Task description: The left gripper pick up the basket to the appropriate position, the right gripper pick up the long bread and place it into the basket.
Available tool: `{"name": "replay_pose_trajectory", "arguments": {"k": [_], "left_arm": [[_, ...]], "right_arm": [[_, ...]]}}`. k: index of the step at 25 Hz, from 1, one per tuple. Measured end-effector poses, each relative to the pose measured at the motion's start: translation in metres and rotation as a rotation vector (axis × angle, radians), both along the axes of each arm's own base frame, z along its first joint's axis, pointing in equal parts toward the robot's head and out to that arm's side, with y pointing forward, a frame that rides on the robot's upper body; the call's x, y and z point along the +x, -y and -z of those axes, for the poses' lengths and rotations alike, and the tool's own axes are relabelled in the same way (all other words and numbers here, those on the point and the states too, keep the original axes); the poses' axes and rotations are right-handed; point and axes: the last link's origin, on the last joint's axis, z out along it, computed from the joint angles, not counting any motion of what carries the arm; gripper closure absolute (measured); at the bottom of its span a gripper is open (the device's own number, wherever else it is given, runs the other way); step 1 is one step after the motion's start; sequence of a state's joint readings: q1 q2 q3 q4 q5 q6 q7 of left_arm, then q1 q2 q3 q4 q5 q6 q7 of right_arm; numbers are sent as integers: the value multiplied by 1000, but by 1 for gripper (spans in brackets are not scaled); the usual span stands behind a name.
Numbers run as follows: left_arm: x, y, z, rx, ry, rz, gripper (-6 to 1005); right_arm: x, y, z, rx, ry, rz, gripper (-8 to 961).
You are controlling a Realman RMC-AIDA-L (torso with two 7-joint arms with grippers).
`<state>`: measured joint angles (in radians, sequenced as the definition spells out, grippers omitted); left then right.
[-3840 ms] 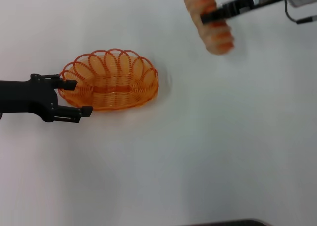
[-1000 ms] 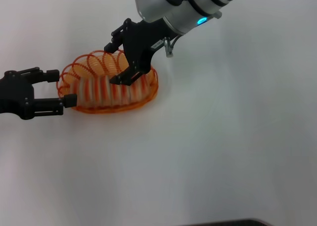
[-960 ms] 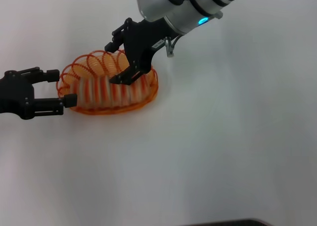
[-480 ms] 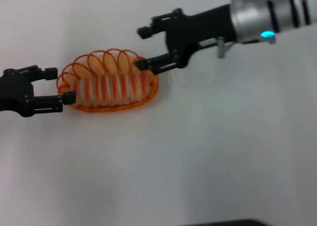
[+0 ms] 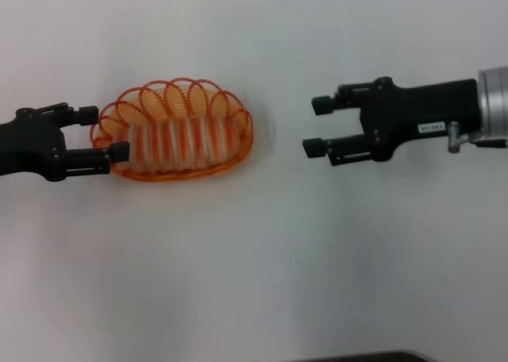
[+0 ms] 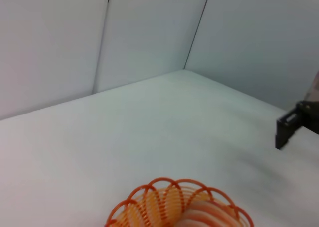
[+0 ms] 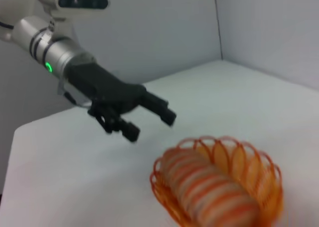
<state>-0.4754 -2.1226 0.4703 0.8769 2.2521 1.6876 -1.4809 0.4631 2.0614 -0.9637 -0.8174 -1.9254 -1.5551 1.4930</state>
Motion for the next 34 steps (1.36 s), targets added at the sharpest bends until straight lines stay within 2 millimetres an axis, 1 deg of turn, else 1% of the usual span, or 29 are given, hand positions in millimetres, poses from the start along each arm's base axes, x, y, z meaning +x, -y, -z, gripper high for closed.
{"name": "replay_pose_trajectory", "arguments": {"k": [4,7,14,24,34], "left_arm": [[0,-1,0,-2,-5,3,104],[3,-3,2,-12,-13,12,104],[5,-4,5,-25,-26,19,104],[-1,1,6,-37,-40,3,104],[-2,1,7,-44,-46,1,104]], "right_arm": [[16,5,-3,2,31,56,176],[21,6,-3,-2,38,84,176],[22,4,-2,-3,52,89,176],[18,-1,-1,1,60,76,176],[13,-5,3,-10,60,62,176]]}}
